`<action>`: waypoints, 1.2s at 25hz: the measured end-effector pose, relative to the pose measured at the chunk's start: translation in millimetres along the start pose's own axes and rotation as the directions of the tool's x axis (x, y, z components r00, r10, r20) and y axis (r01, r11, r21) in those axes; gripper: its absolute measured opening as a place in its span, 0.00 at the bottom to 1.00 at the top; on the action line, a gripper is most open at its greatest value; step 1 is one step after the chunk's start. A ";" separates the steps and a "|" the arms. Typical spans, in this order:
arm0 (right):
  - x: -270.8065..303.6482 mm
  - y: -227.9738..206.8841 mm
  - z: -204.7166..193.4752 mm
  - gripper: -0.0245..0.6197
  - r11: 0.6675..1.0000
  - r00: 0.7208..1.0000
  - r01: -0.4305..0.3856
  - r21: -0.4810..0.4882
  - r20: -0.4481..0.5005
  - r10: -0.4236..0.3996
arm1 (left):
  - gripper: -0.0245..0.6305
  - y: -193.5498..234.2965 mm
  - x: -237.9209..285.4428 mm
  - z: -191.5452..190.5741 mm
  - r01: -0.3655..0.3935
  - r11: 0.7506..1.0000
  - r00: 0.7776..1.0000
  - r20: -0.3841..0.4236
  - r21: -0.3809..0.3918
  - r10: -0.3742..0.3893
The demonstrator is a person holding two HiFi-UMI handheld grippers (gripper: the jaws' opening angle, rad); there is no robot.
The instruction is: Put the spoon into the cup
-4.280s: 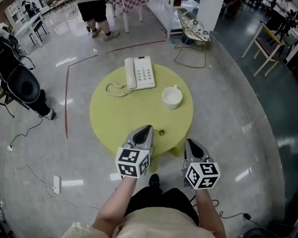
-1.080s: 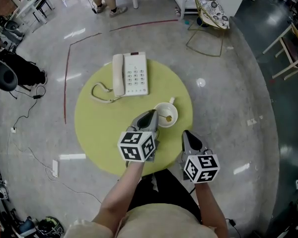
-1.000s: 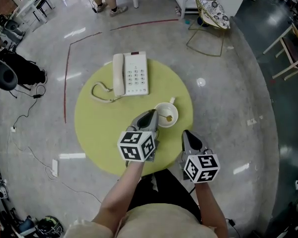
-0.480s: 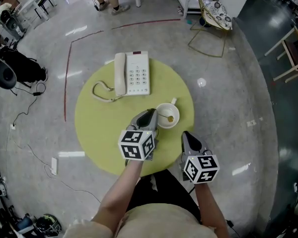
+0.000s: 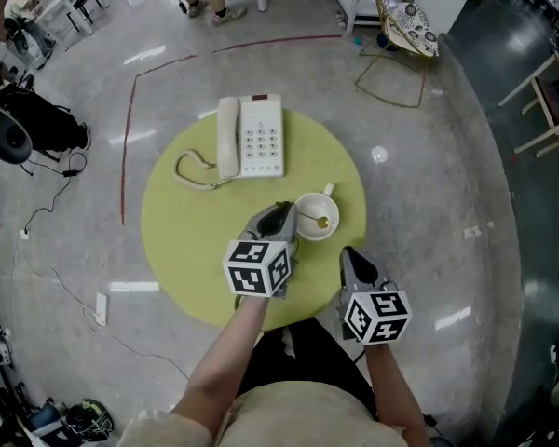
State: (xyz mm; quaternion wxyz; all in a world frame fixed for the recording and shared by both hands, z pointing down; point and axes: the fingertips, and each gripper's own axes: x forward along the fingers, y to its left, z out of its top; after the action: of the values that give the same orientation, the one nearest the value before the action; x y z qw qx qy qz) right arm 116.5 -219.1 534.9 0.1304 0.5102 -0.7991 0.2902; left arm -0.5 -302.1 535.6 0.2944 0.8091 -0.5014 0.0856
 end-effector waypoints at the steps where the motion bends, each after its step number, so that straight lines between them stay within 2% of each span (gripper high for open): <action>1: 0.3 0.6 0.0 0.04 1.000 1.000 -0.002 0.000 0.000 0.002 | 0.09 0.9 0.2 -0.5 -0.002 1.000 1.000 -0.002 0.003 0.002; 11: 0.9 -1.3 0.7 0.04 1.000 1.000 -0.002 0.002 0.001 0.002 | 0.11 5.0 1.1 -3.0 -0.013 1.000 1.000 -0.009 0.018 0.013; 17: -0.7 -3.1 -1.0 0.04 1.000 1.000 0.000 0.007 -0.001 0.000 | 0.15 4.9 1.6 -10.2 -0.001 1.000 1.000 -0.026 0.008 0.001; 30: -3.9 7.4 -10.6 0.04 1.000 1.000 -0.007 0.003 -0.011 0.007 | 0.18 4.7 -15.9 -20.9 0.002 1.000 0.999 -0.034 -0.020 -0.003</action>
State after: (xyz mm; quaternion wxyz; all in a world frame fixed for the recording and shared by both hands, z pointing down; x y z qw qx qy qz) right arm 110.7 -207.6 538.9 0.1329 0.5059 -0.7999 0.2944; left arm -9.0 -279.8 547.5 0.3109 0.8052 -0.4962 0.0939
